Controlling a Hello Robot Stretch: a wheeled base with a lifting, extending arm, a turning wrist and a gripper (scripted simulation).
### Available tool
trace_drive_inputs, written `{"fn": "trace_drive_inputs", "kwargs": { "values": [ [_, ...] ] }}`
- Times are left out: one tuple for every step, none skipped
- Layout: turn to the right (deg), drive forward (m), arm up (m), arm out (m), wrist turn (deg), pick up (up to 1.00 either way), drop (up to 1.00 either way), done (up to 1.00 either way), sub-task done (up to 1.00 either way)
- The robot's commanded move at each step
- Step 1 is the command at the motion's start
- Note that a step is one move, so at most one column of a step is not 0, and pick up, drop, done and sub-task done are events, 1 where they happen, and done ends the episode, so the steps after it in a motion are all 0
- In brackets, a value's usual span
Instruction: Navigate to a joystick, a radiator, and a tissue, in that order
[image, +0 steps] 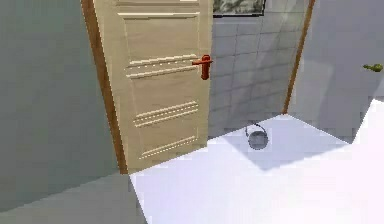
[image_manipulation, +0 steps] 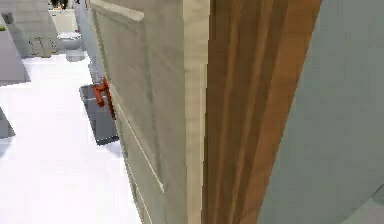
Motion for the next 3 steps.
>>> {"fn": "trace_drive_inputs", "kwargs": {
  "values": [
    [45.0, 0.0, 0.0, 0.0, 0.0, 0.0, 0.0, 0.0, 0.0],
    [6.0, 0.0, 0.0, 0.0, 0.0, 0.0, 0.0, 0.0, 0.0],
    [0.0, 1.0, 0.0, 0.0, 0.0, 0.0, 0.0, 0.0, 0.0]
  ]
}}
